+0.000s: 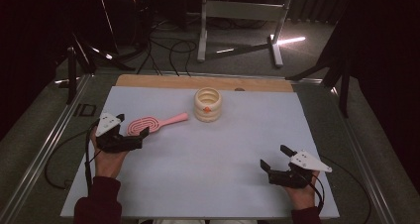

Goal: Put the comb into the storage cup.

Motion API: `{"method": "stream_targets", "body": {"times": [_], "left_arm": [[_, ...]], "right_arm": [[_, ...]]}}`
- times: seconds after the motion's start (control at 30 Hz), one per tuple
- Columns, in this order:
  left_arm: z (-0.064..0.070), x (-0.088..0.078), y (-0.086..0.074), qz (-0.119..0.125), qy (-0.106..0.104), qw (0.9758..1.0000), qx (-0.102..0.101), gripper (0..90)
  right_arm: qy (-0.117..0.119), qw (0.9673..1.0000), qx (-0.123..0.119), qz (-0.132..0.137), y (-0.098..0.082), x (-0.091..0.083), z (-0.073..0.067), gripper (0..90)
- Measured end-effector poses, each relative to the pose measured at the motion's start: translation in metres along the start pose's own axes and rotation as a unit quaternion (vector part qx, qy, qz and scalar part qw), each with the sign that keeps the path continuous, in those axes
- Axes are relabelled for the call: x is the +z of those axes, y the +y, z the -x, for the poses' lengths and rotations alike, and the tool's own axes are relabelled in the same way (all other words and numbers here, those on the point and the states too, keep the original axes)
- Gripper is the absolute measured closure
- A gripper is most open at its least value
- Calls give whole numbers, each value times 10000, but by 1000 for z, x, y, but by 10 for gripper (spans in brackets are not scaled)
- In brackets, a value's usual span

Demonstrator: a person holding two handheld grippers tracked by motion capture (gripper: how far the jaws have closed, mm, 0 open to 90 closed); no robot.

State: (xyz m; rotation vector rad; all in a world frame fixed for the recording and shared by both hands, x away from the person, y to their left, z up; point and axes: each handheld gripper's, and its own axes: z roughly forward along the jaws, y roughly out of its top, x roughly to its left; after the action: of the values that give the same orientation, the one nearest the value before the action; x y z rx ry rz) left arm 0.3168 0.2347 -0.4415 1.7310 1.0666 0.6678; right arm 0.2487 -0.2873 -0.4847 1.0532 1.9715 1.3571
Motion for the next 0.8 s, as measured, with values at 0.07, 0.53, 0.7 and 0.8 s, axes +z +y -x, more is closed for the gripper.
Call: {"method": "stream_targets", "body": {"times": [0.07, 0.53, 0.7, 0.8], "left_arm": [[0, 1, 1, 1, 11, 10000, 4, 5], [-2, 18, 13, 55, -6, 9999, -116, 5], [2, 34, 20, 17, -7, 9999, -144, 6], [4, 45, 23, -63, 1, 9999, -127, 6]], "right_arm": [[2, 10000, -4, 6, 0, 0, 0, 78], [-16, 10000, 55, 48, 0, 1, 0, 78], [-4, 10000, 46, 60, 0, 2, -2, 78], [3, 10000, 39, 71, 0, 2, -2, 78]]}}
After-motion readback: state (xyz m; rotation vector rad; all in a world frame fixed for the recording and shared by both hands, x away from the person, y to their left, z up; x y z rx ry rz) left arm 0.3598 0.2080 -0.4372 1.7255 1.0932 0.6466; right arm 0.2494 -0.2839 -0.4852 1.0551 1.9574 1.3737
